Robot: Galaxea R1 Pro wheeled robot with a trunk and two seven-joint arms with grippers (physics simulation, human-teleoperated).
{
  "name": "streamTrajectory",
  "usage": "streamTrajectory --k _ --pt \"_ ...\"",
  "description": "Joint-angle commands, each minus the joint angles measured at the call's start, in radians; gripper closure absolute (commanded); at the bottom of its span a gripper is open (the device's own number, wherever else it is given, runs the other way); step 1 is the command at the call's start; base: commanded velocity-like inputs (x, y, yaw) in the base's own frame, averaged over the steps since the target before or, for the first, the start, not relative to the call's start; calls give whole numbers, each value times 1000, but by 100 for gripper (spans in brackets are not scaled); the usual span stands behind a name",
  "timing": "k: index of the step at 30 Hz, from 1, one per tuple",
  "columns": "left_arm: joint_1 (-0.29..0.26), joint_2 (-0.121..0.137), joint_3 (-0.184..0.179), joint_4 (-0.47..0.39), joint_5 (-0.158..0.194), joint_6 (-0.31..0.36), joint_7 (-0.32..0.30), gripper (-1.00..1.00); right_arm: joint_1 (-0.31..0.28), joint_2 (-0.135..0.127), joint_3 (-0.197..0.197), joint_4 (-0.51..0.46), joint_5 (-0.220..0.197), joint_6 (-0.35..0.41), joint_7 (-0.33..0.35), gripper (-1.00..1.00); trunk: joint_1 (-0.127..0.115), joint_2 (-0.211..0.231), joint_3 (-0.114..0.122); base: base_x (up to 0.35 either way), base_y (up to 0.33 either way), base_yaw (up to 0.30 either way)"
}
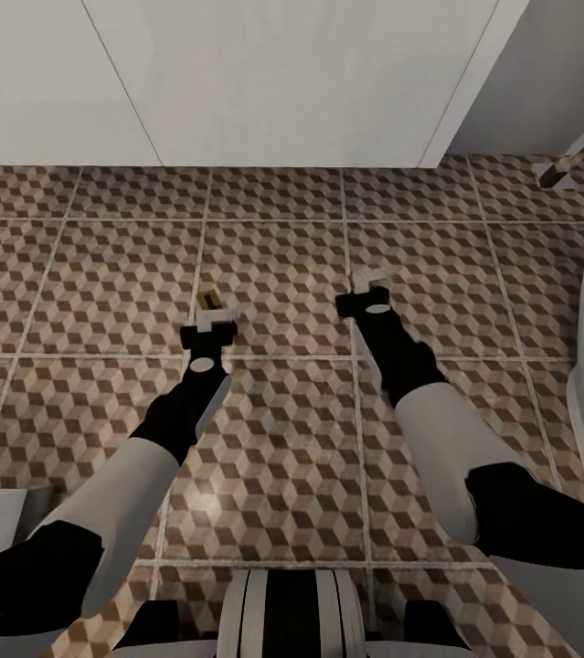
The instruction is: Take the four mousetraps from the cabinet in the bathroom and place them on the bathroom floor. Make sure all four end up on the same floor surface, and ensure that at least two of them are either under or directly next to the same bathroom sink.
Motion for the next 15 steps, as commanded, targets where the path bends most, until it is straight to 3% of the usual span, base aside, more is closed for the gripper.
streamTrajectory --k 1,6,8,11,15 --pt "2 3 -5 0 7 6 6 100 0 0 2 -20 6 14 8 100 0 0 -1 0 0 0" --pt "6 4 1 22 8 23 -33 100 0 0 4 -58 6 27 28 100 0 0 -1 0 0 0" --pt "6 4 3 36 9 71 -79 100 0 0 4 -63 6 27 29 100 0 0 -1 0 0 0" --pt "6 15 9 43 9 206 -192 100 1 0 4 -66 6 26 34 100 0 0 -1 0 0 0" --pt "5 27 12 40 9 266 -247 100 1 0 5 -68 6 25 75 100 0 0 -1 0 0 0"
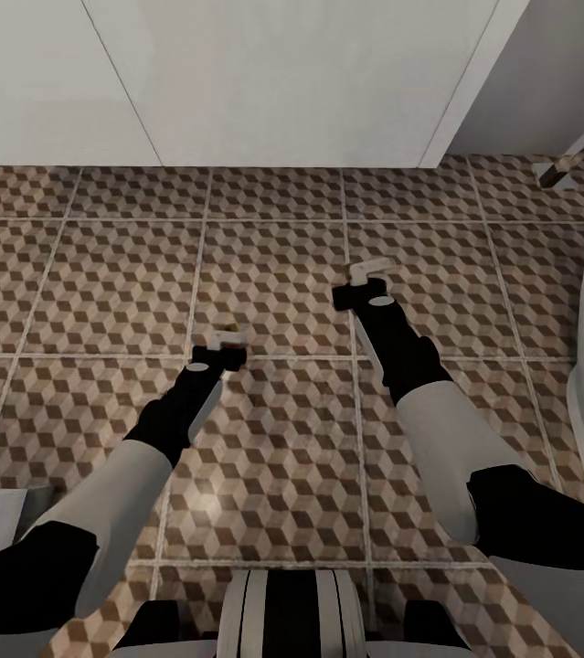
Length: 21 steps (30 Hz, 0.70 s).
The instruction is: Take the four mousetraps from the cabinet in the bathroom and place them on the bathroom floor. Make sure all four end up on the same floor surface, and ensure that at least two of them are either under or directly next to the same bathroom sink.
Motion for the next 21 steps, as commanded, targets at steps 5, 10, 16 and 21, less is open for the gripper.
streamTrajectory --k 5,10,16,21 --pt "-2 5 17 -25 7 25 -7 100 2 0 2 -1 5 6 63 100 0 0 -1 0 0 0" --pt "-2 6 24 -78 7 31 -9 100 6 0 2 11 6 4 75 100 0 0 -1 0 0 0" --pt "-2 10 26 -150 7 76 -9 100 8 0 2 112 7 -111 70 100 0 0 -1 0 0 0" --pt "-2 12 26 -168 5 114 -7 100 8 0 2 215 9 -210 36 100 0 0 -1 0 0 0"
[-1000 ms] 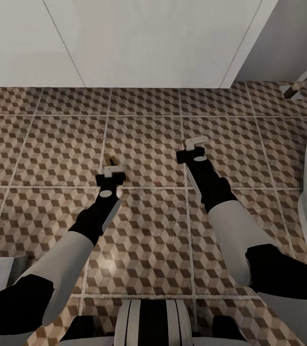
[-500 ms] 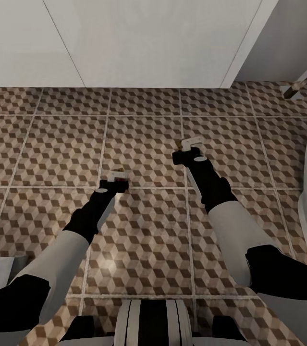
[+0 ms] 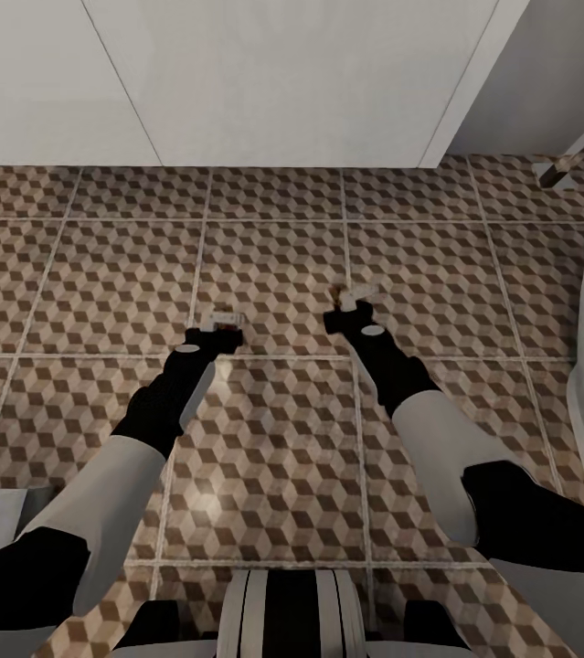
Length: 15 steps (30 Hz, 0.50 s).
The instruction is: Take the four mousetraps from the cabinet in the bathroom and place them on the bathroom floor. Make sure all four end up on the same floor surface, and ensure that at least two of them are either under or directly next to the same bathroom sink.
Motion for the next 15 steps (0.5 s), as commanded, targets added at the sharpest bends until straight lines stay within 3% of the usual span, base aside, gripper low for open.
streamTrajectory --k 1,15 --pt "0 1 -3 1 7 8 9 100 0 0 2 7 9 -4 -11 100 0 0 -1 0 0 0" --pt "0 -2 -4 82 5 23 14 100 0 0 2 120 9 -117 -30 100 0 0 -1 0 0 0"
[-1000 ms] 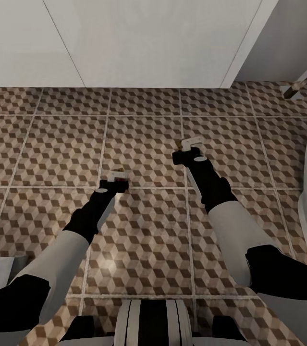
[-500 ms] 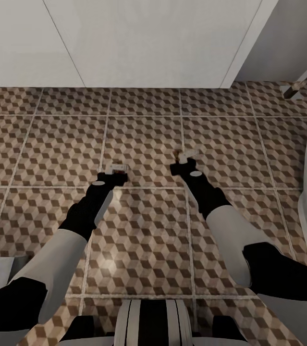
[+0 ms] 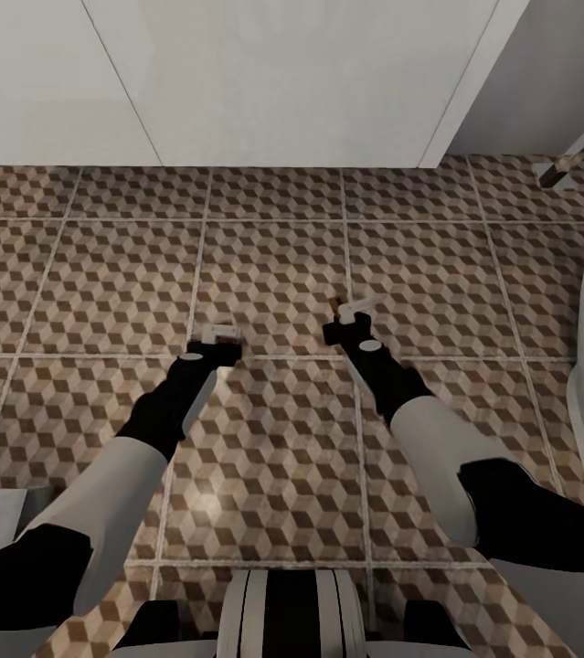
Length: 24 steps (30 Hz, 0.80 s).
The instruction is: Take the four mousetraps from the cabinet in the bathroom and place them on the bathroom floor. Make sure all four end up on the same floor surface, and ensure that at least two of them are either under or directly next to the same bathroom sink.
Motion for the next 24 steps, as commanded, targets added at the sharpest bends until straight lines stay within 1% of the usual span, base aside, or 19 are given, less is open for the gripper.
streamTrajectory --k 1,4,7,8,9,10,12,14,17,21,24 --pt "0 0 -3 4 7 4 8 100 0 0 3 9 9 -5 -4 100 0 0 0 0 0 0" --pt "0 -2 -3 22 5 -3 9 100 0 0 3 55 10 -67 -4 100 0 0 0 0 0 0" --pt "0 -9 -2 30 4 -32 23 100 0 0 2 70 10 -90 -4 100 0 0 0 0 0 0" --pt "0 -10 -1 33 4 -50 45 100 0 0 1 71 10 -94 -4 100 0 0 0 0 0 0" --pt "0 -12 -1 41 5 -67 80 100 0 0 2 73 11 -96 -4 100 0 0 0 0 0 0" --pt "0 -14 0 45 5 -74 100 100 0 0 2 73 11 -97 -4 100 0 0 0 0 0 0" --pt "0 -21 0 62 7 -92 158 100 0 0 2 74 11 -99 -4 100 0 0 0 0 0 0" --pt "0 -22 0 71 8 -100 182 100 0 0 3 74 11 -100 -4 100 0 0 0 0 0 0" --pt "-1 -22 0 75 10 -104 191 100 0 0 3 75 11 -101 -3 100 0 0 0 0 0 0" --pt "-2 -22 1 72 11 -107 170 100 0 0 3 75 11 -101 -2 100 0 0 0 0 0 0" --pt "-2 -23 0 73 11 -147 148 100 0 0 3 75 11 -101 -2 100 0 0 0 0 0 0"
